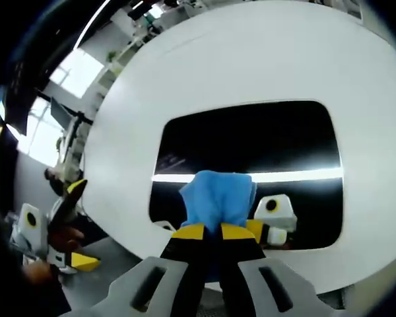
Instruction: Wipe the mirror surface with the cleaning cloth until all visible marks leave the cleaned area.
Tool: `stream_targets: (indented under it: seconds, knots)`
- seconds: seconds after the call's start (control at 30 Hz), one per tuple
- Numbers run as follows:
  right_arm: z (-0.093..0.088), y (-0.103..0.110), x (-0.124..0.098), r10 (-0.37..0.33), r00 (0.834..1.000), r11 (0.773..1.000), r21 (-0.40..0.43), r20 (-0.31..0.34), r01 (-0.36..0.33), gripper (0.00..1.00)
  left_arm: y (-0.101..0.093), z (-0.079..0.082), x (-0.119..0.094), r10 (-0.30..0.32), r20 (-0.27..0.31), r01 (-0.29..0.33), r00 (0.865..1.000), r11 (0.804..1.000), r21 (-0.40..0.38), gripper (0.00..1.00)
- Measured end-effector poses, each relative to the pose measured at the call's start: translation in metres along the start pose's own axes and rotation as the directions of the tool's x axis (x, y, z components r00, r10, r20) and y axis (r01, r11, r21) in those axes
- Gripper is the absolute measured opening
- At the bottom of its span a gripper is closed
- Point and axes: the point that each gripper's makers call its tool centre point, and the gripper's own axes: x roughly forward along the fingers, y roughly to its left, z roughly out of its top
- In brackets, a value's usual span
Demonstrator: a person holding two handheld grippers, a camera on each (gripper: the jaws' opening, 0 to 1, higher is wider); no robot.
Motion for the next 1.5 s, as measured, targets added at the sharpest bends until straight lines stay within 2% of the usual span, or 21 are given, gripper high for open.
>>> stream_targets:
  seconds: [0.2, 0.3, 0.8, 0.9, 0.93, 0.97, 1.0, 1.07, 1.1, 1.13, 1.2, 1.27, 1.37, 1.5]
  knots:
    - [0.001, 0.012, 0.006, 0.002, 1.0, 1.0, -0.013, -0.004, -0.002, 0.01, -0.002, -0.001, 0.001, -0.013, -0.005, 0.013, 1.0, 1.0, -0.002, 0.99]
    - [0.002, 0.017, 0.009, 0.002, 1.0, 1.0, -0.02, -0.004, -0.002, 0.01, -0.003, -0.007, 0.002, -0.012, -0.04, 0.012, 0.999, 1.0, 0.0, 0.99]
    - [0.001, 0.046, 0.018, 0.007, 1.0, 0.997, -0.079, -0.015, -0.009, 0.01, -0.004, -0.006, 0.002, -0.023, -0.036, 0.023, 0.999, 1.0, 0.008, 0.99]
    - [0.002, 0.049, 0.021, -0.001, 0.999, 0.995, -0.1, -0.039, -0.003, 0.01, 0.0, -0.002, 0.0, -0.007, -0.002, 0.007, 1.0, 1.0, -0.018, 0.99]
    - [0.003, 0.05, 0.022, 0.008, 0.999, 0.996, -0.093, -0.041, -0.012, 0.01, 0.002, -0.004, 0.001, 0.001, -0.014, -0.001, 1.0, 1.0, -0.024, 0.99]
    - [0.004, 0.052, 0.023, 0.024, 0.999, 0.997, -0.078, -0.03, -0.026, 0.01, 0.0, -0.009, 0.002, -0.004, -0.054, 0.004, 0.999, 1.0, 0.0, 0.99]
    - [0.003, 0.052, 0.023, 0.025, 0.999, 0.996, -0.086, -0.023, -0.026, 0.01, -0.005, -0.011, 0.004, -0.025, -0.068, 0.027, 0.997, 0.999, 0.032, 0.99]
    - [0.002, 0.051, 0.023, 0.023, 1.0, 0.995, -0.101, -0.007, -0.023, 0.01, -0.006, -0.008, 0.003, -0.026, -0.051, 0.027, 0.998, 0.999, 0.027, 0.99]
    - [0.003, 0.051, 0.023, 0.022, 1.0, 0.994, -0.103, -0.014, -0.023, 0.01, -0.004, -0.006, 0.002, -0.018, -0.036, 0.019, 0.999, 0.999, 0.026, 0.99]
    - [0.004, 0.051, 0.023, 0.017, 1.0, 0.994, -0.105, -0.025, -0.02, 0.01, -0.001, 0.0, 0.001, -0.007, 0.007, 0.007, 1.0, 1.0, -0.011, 0.99]
    - [0.005, 0.051, 0.025, 0.016, 0.999, 0.993, -0.116, -0.031, -0.02, 0.01, 0.003, -0.003, 0.002, 0.009, -0.018, -0.009, 1.0, 1.0, -0.009, 0.99]
    - [0.004, 0.049, 0.025, 0.026, 1.0, 0.994, -0.108, -0.015, -0.027, 0.01, -0.002, -0.008, 0.003, -0.011, -0.046, 0.012, 0.999, 1.0, 0.028, 0.99]
    - [0.004, 0.051, 0.024, 0.018, 1.0, 0.993, -0.118, -0.024, -0.02, 0.01, 0.0, -0.002, 0.001, -0.009, -0.008, 0.009, 1.0, 1.0, 0.003, 0.99]
    - [0.004, 0.05, 0.025, 0.014, 1.0, 0.992, -0.123, -0.026, -0.017, 0.01, -0.001, -0.004, 0.002, -0.008, -0.021, 0.008, 1.0, 1.0, 0.011, 0.99]
